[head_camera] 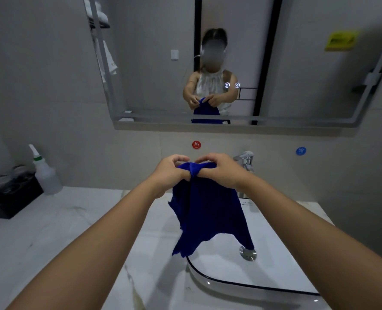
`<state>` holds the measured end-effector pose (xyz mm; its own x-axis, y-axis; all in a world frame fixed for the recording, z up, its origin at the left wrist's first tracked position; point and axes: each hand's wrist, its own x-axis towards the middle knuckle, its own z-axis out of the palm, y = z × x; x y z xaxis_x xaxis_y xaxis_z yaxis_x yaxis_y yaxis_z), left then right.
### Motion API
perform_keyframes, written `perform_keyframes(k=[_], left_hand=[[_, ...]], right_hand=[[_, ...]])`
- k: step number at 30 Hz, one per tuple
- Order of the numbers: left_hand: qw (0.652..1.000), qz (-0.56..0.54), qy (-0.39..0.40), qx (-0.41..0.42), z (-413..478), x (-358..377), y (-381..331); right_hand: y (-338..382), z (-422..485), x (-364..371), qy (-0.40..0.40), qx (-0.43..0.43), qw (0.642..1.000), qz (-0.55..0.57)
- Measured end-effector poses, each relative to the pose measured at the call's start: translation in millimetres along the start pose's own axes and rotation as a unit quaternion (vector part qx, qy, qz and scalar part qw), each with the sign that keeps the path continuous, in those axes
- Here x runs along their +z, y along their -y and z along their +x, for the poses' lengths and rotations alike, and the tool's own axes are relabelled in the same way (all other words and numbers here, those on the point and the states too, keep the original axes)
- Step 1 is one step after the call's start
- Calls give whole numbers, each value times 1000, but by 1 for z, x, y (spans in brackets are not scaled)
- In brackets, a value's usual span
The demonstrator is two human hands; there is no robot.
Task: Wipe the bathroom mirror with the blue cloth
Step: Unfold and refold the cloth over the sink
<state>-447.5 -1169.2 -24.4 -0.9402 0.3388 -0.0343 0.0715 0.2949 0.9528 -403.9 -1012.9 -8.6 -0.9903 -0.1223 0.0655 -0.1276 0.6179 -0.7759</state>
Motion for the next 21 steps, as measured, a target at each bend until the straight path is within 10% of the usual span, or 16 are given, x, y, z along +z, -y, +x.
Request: perform_keyframes(k=[13,21], left_hand=[[964,190,146,-112,-35,-19,52],[985,75,-2,-158,-41,-24,66]], right_hand=[[10,-21,17,-195,41,944,264],[-9,-27,23,-201,58,955,212]])
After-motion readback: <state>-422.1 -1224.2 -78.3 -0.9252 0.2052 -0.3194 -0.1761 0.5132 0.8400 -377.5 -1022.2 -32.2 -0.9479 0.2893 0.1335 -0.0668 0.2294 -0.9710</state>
